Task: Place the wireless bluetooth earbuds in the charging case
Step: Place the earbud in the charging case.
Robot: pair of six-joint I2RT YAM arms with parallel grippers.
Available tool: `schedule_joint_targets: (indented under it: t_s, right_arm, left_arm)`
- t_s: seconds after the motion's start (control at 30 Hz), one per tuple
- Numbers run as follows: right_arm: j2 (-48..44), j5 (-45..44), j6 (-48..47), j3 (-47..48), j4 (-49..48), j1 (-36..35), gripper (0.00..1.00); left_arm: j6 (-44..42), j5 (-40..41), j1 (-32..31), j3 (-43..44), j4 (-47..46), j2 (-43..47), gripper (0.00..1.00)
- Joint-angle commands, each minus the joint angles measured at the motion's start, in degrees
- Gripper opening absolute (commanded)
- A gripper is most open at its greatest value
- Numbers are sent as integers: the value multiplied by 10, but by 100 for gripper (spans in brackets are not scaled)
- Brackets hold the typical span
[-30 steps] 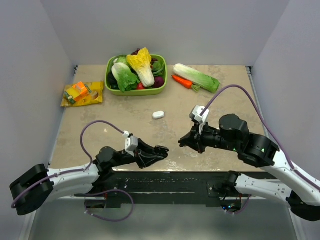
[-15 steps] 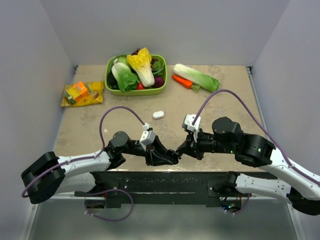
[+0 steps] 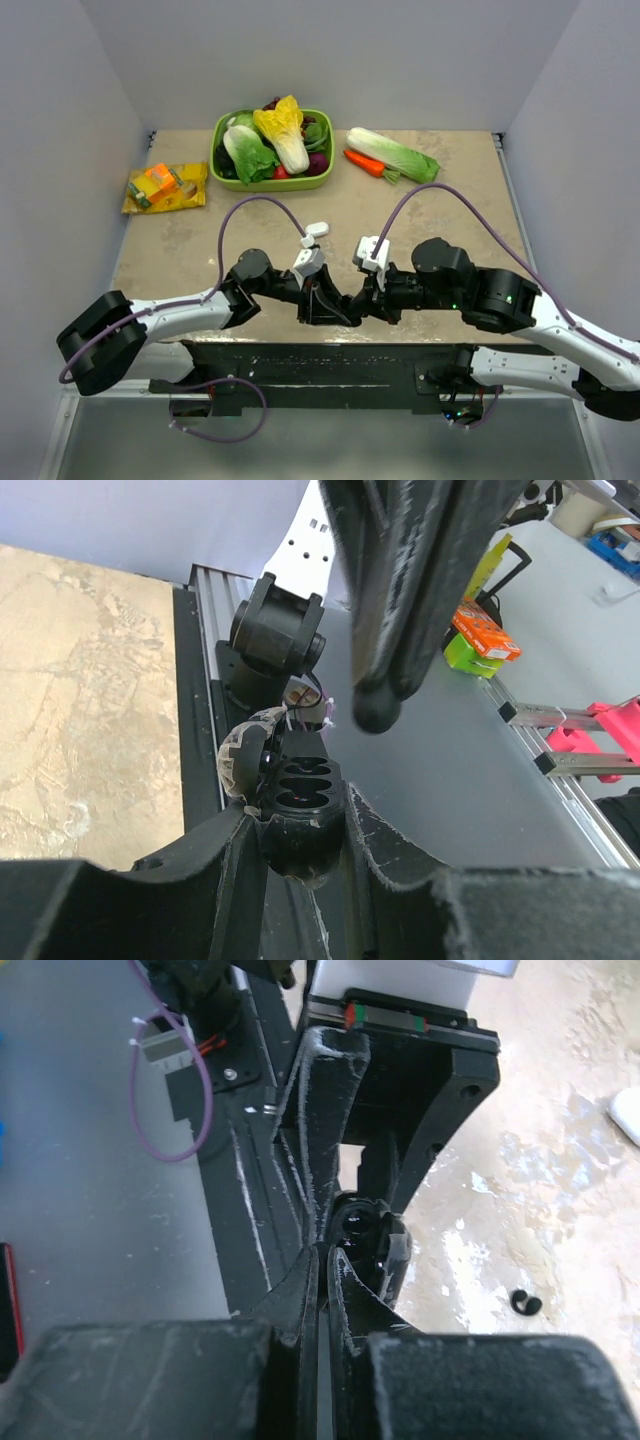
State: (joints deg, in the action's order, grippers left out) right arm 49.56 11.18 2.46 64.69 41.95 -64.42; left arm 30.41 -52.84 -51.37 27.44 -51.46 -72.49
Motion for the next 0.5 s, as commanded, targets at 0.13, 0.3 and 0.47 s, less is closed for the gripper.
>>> schedule_joint_targets:
  t_s: [0.13,0.3,0.47]
  right_arm:
    - [3,-73,0,4,-32,-18,0]
    - [10,-79,3,0,-44,-23,0]
    - [19,-90,6,-13,-57,-32,0]
  left_arm:
    - [15,-31,3,34,-9,-8,0]
    - [18,-30,3,31,-22,-11,0]
    - [33,-26,2,23,-52,-13,0]
